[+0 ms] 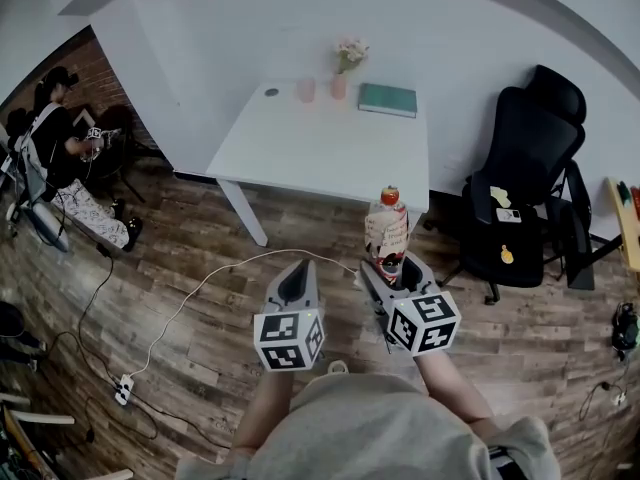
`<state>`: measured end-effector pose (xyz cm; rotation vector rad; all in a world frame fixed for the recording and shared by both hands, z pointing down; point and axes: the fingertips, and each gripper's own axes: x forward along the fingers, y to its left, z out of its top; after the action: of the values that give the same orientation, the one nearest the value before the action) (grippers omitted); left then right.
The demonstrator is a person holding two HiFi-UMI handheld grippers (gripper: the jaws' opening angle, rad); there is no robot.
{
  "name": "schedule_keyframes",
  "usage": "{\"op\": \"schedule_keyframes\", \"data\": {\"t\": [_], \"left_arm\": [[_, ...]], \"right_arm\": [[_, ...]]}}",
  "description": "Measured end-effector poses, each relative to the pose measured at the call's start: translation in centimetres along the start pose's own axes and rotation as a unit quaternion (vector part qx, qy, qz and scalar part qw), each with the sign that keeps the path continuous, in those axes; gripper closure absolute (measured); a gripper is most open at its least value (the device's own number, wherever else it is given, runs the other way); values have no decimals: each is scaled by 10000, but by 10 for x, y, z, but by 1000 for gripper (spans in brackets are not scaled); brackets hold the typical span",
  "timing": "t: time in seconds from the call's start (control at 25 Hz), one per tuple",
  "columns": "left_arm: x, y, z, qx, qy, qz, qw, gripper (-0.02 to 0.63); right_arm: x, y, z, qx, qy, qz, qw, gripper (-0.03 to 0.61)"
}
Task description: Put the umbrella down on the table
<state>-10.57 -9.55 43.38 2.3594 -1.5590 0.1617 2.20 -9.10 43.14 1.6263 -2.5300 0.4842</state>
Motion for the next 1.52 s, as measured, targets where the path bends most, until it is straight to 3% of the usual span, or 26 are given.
{"op": "schedule_keyframes", "data": {"t": [0.76,1.52], "left_arm": [[51,30,8,-25,53,-2,10000,606],[174,59,51,-74,19,228,9997,606]], "right_arm": [[58,-17,9,-40,18,-22,10000,305],[174,-90,61,-140,38,163,9998,305]]}}
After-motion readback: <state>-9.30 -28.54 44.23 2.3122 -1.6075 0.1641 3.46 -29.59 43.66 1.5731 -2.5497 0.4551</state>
